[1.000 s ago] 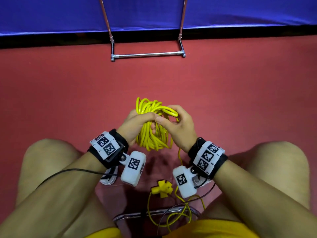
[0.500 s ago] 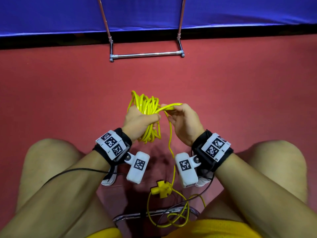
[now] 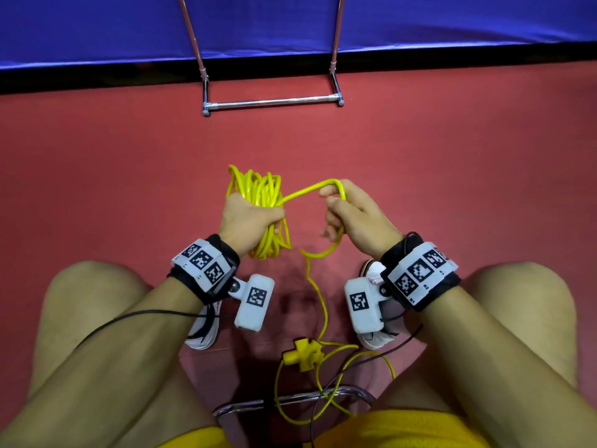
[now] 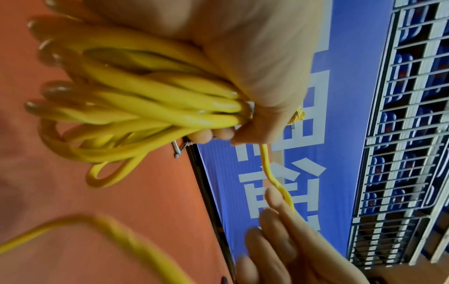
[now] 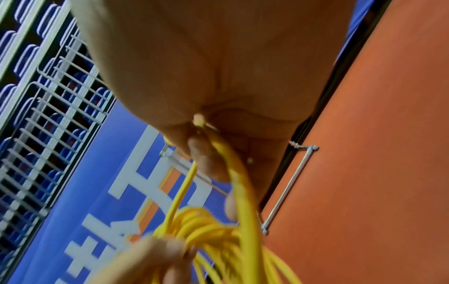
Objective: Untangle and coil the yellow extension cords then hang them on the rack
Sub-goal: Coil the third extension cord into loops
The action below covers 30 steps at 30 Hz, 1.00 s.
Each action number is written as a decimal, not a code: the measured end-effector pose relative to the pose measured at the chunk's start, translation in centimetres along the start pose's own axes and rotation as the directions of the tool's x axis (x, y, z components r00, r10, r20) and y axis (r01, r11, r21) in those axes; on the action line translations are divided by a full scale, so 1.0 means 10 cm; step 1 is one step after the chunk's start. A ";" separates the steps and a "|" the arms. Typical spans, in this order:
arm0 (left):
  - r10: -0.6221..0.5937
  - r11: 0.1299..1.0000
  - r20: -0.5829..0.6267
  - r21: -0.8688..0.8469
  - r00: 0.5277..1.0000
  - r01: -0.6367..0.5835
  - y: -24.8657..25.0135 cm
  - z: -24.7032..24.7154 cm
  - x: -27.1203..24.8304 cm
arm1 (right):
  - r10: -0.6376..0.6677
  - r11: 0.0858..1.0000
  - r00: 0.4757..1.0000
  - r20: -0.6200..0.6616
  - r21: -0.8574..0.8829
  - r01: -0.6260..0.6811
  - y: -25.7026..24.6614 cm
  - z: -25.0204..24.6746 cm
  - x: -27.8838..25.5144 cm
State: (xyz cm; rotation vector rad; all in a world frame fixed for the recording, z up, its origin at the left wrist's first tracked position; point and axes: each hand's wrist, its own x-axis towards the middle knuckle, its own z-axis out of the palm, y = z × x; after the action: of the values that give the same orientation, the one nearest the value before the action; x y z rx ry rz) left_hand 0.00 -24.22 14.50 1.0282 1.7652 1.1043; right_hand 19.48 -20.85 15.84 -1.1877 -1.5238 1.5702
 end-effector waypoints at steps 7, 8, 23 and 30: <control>-0.023 1.000 0.327 0.001 0.945 0.024 -0.06 -0.07 -0.01 | -0.587 0.704 0.777 -0.226 -0.617 0.353 0.07 -0.29 0.04; -0.039 0.998 0.420 -0.024 0.906 0.054 -0.07 -0.05 -0.06 | -0.620 0.687 0.742 -0.257 -0.635 0.354 0.07 -0.28 0.05; 0.040 0.854 0.675 -0.406 0.737 0.325 0.11 -0.11 -0.45 | -0.177 0.605 0.944 -0.277 -0.788 -0.117 0.40 -0.28 0.22; -0.016 0.639 0.484 -0.668 0.875 0.381 0.25 -0.21 -0.29 | 0.185 0.820 0.974 -0.128 -0.526 -0.225 0.67 -0.11 0.16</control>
State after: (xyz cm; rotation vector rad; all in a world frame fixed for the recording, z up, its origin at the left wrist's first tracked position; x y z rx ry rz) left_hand -0.32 -26.74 18.01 0.4678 0.8624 1.1766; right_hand 20.86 -19.81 9.11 -1.7499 -1.9122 1.2332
